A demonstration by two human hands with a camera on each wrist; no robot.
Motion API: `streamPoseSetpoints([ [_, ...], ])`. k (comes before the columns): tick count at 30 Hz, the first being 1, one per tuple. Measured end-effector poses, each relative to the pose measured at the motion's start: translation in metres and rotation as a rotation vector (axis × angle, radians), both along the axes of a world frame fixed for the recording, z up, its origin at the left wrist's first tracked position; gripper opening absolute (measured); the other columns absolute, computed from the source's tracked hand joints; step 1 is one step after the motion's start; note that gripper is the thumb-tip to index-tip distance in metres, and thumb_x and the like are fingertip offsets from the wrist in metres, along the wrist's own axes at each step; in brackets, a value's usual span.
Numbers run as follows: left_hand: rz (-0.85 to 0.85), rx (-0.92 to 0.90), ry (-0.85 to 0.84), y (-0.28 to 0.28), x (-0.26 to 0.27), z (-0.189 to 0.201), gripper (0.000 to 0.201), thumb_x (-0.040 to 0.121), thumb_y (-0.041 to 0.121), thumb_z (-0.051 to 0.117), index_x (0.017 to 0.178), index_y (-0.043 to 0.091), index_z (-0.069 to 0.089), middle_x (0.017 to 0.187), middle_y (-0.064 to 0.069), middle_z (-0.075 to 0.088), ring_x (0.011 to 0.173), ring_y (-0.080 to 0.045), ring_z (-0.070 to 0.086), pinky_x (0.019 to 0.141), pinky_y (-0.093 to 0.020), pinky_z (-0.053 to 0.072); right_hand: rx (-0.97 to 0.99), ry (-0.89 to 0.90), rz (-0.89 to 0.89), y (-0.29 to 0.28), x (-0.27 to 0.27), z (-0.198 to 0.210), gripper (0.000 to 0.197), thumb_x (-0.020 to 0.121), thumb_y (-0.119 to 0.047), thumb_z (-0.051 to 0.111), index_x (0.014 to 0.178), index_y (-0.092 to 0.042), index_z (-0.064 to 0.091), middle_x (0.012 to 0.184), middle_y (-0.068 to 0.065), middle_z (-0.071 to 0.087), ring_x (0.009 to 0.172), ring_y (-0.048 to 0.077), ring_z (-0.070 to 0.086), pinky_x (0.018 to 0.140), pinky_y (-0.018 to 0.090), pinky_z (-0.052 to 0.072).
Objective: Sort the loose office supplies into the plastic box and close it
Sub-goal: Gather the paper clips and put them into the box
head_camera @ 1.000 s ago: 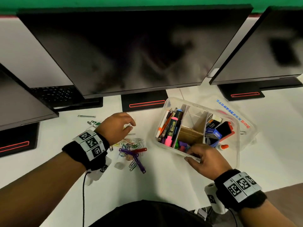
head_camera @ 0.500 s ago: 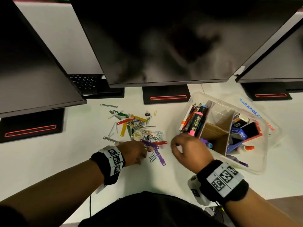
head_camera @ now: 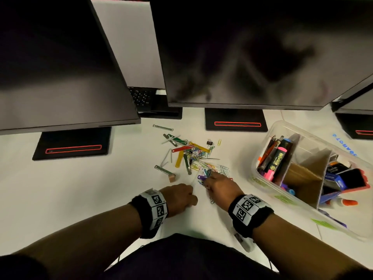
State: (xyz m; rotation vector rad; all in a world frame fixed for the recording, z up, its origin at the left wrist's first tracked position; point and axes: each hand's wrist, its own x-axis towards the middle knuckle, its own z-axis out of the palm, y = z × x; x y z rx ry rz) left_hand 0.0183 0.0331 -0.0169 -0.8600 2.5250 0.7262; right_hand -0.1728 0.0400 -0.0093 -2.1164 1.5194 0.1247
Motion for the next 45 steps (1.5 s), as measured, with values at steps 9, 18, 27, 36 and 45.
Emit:
streamPoseSetpoints([
  [9,0.586,-0.063,0.342,-0.015,0.066,0.019,0.03,0.084,0.02,0.047,0.112,0.016,0.056,0.095,-0.002,0.063,0.089,-0.023,0.058,0.079,-0.029,0.047,-0.074,-0.208,-0.078,-0.02,0.051,0.015,0.03,0.089,-0.018,0.05,0.114,-0.022,0.066,0.109,0.008,0.051,0.095,0.027,0.058,0.081,0.03,0.05],
  [18,0.71,0.003,0.171,-0.013,0.121,0.014,0.035,0.087,0.002,0.043,0.112,0.018,0.063,0.111,-0.002,0.053,0.104,-0.021,0.057,0.093,-0.02,0.04,0.063,-0.138,0.107,-0.033,0.095,0.007,0.043,0.088,-0.023,0.059,0.13,-0.013,0.053,0.133,0.01,0.035,0.117,0.024,0.05,0.108,0.03,0.037],
  [27,0.293,0.141,-0.002,0.0,0.069,0.015,0.048,0.086,0.034,0.063,0.13,0.019,0.049,0.136,-0.003,0.039,0.113,-0.023,0.054,0.097,-0.028,0.043,0.081,-0.08,0.079,-0.034,0.083,-0.004,0.029,0.092,-0.008,0.048,0.118,-0.009,0.062,0.119,0.017,0.05,0.099,0.034,0.059,0.085,0.032,0.046],
  [36,0.156,0.048,-0.029,0.006,0.056,0.009,0.034,0.091,0.014,0.043,0.123,0.018,0.055,0.132,-0.009,0.045,0.113,-0.029,0.053,0.097,-0.032,0.044,0.015,-0.104,0.057,-0.012,0.06,-0.002,0.025,0.087,-0.012,0.051,0.109,-0.015,0.063,0.116,0.009,0.054,0.103,0.031,0.058,0.083,0.036,0.05],
  [45,0.307,0.003,0.104,-0.011,0.036,0.025,0.035,0.087,0.007,0.046,0.117,0.019,0.061,0.126,-0.003,0.049,0.11,-0.021,0.056,0.09,-0.019,0.038,-0.374,-0.388,-0.295,0.02,-0.025,0.076,0.011,0.08,-0.009,0.066,0.089,-0.015,0.069,0.094,0.002,0.062,0.075,0.011,0.056,0.072,0.02,0.047],
])
